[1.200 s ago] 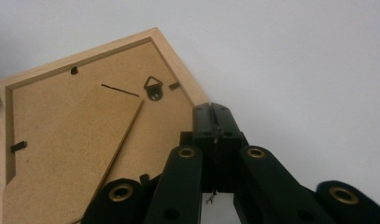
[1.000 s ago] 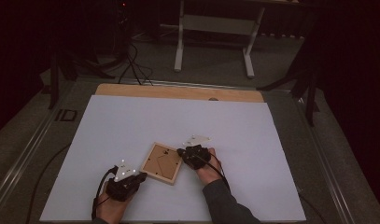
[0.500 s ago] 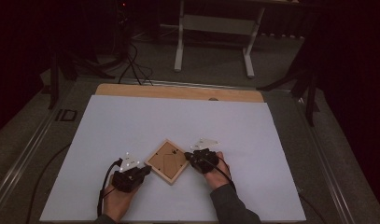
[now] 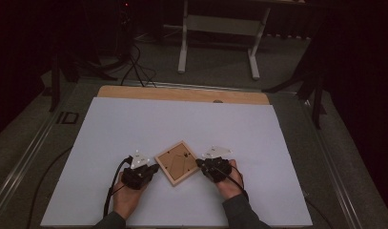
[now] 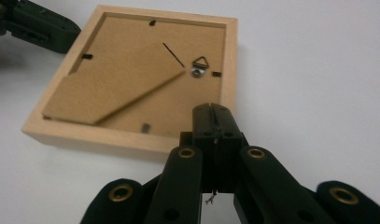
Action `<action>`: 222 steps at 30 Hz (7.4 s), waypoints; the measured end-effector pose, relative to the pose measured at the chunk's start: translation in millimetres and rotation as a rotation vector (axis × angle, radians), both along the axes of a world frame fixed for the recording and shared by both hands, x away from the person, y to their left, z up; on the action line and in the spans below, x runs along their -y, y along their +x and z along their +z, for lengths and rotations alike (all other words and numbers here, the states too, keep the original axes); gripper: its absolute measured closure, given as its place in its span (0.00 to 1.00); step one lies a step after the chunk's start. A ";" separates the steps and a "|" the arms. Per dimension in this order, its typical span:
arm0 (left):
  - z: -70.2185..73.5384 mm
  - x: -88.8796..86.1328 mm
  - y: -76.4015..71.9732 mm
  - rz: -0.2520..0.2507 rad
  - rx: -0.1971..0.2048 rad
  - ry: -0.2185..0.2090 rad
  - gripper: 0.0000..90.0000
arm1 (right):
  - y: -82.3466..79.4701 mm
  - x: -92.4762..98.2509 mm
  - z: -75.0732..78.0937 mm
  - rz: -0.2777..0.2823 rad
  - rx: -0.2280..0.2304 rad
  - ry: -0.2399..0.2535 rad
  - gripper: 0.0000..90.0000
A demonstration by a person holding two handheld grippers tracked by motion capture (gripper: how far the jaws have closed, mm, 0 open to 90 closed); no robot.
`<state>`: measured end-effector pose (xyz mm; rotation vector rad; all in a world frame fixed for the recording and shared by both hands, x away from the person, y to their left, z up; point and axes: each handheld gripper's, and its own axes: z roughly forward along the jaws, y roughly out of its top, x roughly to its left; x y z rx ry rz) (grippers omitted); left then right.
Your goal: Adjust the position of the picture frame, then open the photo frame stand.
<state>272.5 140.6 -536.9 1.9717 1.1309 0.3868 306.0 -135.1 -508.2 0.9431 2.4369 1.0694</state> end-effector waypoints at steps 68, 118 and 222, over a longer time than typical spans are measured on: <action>-1.1 -4.9 0.2 0.037 -0.028 -0.061 1.00 | -16.7 0.1 -13.2 0.033 -0.044 0.008 1.00; 3.2 3.1 3.5 0.035 -0.026 -0.075 1.00 | -14.9 5.0 -15.3 -0.016 -0.043 0.021 1.00; 36.2 24.2 27.4 -0.051 0.082 0.058 0.51 | 2.1 -12.3 -13.1 0.052 0.070 0.082 1.00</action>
